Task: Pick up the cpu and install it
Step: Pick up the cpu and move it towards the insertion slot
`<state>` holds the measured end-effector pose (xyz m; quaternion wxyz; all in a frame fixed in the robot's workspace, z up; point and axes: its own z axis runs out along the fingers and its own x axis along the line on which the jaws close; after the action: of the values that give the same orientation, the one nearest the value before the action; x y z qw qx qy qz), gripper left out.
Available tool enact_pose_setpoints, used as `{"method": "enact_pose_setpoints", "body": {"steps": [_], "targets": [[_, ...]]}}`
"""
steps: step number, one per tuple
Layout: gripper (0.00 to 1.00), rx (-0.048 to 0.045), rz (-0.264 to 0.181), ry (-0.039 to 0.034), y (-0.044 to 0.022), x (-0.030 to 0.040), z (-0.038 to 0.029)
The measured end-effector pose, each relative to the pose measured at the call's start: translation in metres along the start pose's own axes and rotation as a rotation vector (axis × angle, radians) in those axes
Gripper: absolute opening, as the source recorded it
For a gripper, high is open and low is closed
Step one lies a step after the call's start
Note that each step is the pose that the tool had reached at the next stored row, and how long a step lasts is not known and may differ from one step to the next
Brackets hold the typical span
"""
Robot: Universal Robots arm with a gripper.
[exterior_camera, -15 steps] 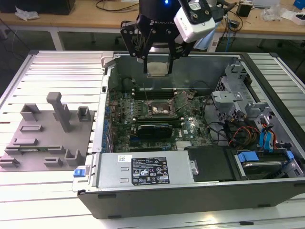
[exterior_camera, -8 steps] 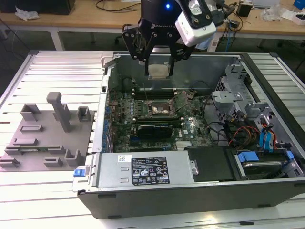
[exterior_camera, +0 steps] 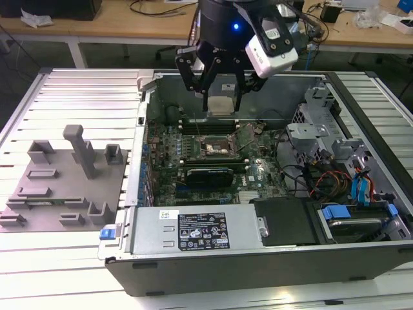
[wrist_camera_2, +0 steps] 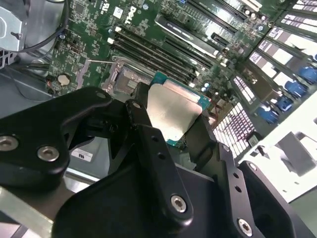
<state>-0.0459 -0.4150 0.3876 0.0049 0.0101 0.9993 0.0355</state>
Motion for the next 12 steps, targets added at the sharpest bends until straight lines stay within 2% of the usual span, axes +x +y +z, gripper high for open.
{"method": "enact_pose_setpoints", "body": {"steps": [8, 12], "targets": [[0.55, 0.0001, 0.001, 0.0076, -0.0009, -0.0100, 0.0213], [0.55, 0.0001, 0.001, 0.0105, 0.0009, -0.0139, 0.0285]]}}
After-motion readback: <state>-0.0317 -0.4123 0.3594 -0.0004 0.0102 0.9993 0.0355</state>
